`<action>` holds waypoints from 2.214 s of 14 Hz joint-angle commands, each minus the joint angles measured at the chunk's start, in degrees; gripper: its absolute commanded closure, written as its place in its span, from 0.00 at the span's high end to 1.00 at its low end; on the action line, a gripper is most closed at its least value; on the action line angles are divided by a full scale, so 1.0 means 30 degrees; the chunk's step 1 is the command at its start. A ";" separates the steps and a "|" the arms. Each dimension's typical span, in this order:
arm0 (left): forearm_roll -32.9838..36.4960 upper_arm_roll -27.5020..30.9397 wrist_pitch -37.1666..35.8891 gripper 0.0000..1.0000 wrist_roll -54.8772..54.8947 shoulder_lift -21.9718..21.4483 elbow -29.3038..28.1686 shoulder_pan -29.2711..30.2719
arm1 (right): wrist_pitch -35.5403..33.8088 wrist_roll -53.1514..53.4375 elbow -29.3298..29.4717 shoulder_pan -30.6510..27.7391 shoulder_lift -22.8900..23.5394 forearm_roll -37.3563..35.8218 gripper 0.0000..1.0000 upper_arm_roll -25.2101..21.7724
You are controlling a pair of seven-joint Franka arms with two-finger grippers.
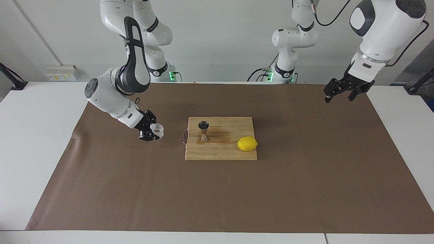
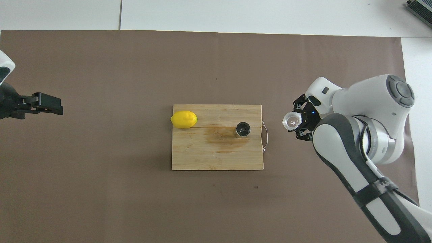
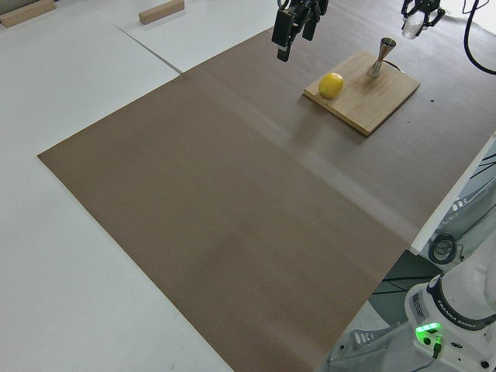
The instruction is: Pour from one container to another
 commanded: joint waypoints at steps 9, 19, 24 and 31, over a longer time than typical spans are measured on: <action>-0.0125 -0.0046 -0.0354 1.00 -0.0010 -0.0219 -0.0012 0.0130 | 0.0297 -0.4762 -0.0746 -0.2323 0.1547 0.1716 0.00 0.0238; -0.0125 -0.0046 -0.0354 1.00 -0.0010 -0.0219 -0.0012 0.0130 | -0.0228 -0.4211 -0.0864 -0.2441 0.0671 0.1687 1.00 0.0179; -0.0125 -0.0046 -0.0354 1.00 -0.0010 -0.0219 -0.0012 0.0130 | -0.1167 -0.0934 -0.0834 -0.2412 -0.1057 0.1277 1.00 0.0179; -0.0125 -0.0046 -0.0354 1.00 -0.0010 -0.0219 0.0017 0.0130 | -0.1518 1.0972 0.0891 -0.0979 -0.3487 -0.3805 1.00 0.0208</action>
